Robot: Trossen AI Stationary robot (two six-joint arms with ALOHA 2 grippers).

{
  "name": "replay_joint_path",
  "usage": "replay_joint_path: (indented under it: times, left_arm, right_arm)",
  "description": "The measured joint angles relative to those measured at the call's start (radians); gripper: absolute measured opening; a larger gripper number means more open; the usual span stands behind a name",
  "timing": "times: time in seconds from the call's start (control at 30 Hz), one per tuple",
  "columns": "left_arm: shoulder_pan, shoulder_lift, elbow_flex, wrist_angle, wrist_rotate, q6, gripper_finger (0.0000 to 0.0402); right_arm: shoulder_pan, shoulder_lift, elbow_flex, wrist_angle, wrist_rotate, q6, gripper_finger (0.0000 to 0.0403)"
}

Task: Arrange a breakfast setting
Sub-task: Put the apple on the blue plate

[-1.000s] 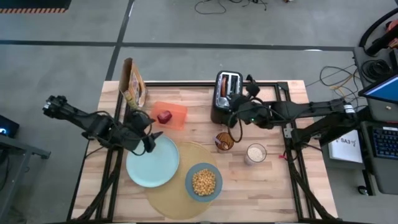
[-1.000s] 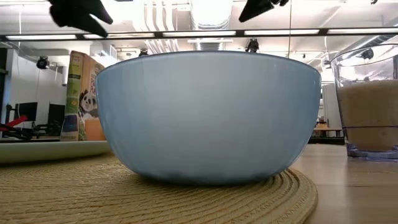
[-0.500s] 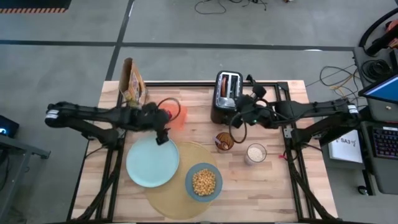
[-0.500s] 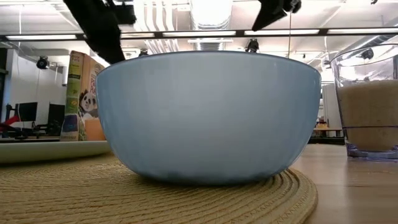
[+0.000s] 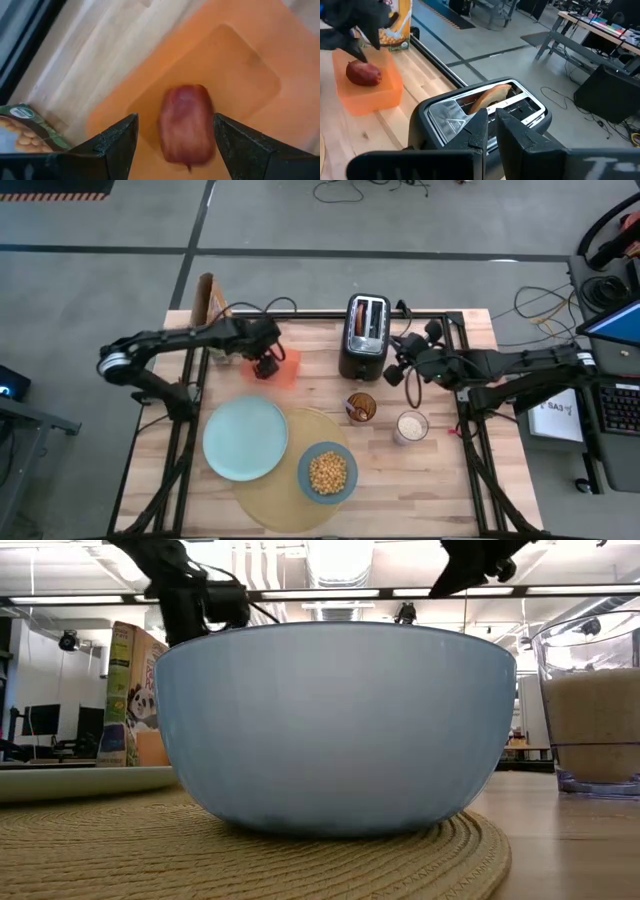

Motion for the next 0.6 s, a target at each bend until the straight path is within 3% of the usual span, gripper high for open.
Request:
replay_joint_path:
  times: [0.37,0.6]
  left_arm:
    - [0.013,0.173,0.155,-0.162,-0.004,-0.032,0.0318]
    - [0.013,0.219,0.144,-0.163,0.018,-0.025,0.0324]
  right_arm:
    - [0.0,-0.108,-0.075,0.025,-0.001,-0.005,0.0027]
    - [0.0,-0.111,-0.085,0.018,-0.004,-0.005,0.0027]
